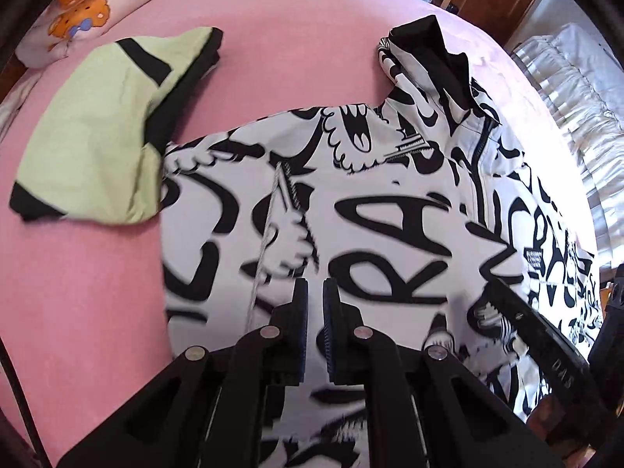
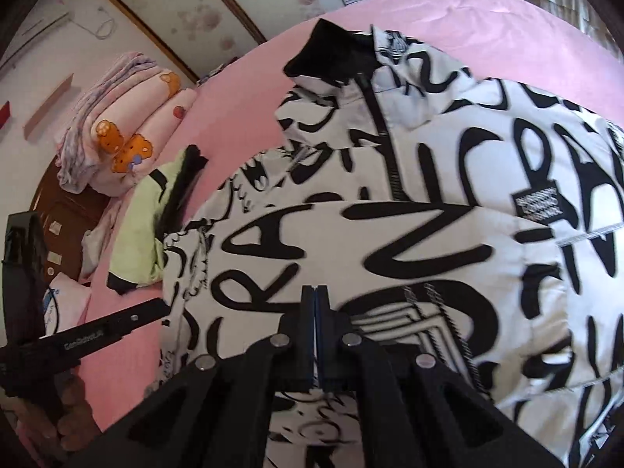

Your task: Fold large clothes

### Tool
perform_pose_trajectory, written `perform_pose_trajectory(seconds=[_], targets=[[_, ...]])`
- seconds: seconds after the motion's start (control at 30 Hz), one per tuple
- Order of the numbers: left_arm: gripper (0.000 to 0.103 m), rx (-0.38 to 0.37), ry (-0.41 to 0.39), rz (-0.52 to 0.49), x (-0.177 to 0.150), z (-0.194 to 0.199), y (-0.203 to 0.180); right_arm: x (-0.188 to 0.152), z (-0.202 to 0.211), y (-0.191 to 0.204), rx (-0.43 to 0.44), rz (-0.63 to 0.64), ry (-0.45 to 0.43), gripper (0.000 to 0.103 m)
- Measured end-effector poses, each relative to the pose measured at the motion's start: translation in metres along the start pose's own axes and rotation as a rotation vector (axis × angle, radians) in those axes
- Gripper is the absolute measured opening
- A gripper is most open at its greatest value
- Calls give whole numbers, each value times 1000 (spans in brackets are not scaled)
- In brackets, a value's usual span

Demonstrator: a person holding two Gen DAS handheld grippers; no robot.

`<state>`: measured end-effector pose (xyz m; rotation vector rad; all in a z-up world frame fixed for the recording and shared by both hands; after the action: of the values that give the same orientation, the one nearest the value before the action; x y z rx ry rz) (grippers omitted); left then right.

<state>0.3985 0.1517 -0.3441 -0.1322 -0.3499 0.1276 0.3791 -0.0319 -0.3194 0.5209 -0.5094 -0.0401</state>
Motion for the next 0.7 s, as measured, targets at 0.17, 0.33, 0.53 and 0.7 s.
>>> perform_pose_trajectory(seconds=[0.17,0.33,0.53,0.7], targets=[[6,-42,20,66,12,-36,3,17,-48,24,6,17,16,0],[6,3,0,98,15,-59,10,20,-78,12,8,-17,23,0],[6,-27,-18,135,24,-58,30,22,-69,-28,-49,-44,-13,0],[6,-119,-25,221,29,-55,43,23,-44,-69,-130,-94,-49,0]])
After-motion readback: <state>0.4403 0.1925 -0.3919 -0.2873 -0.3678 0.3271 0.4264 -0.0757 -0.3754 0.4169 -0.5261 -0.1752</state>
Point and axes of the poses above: each gripper's, at about its wrist camera, not at the fingertips, and z roughly against the way its jaws point, y to its left, x to its top, the point moved 7 cm from there along -z, roughly the way its jaws point, and after that the axes turned 1 degree about x, right-handed, at the moved point
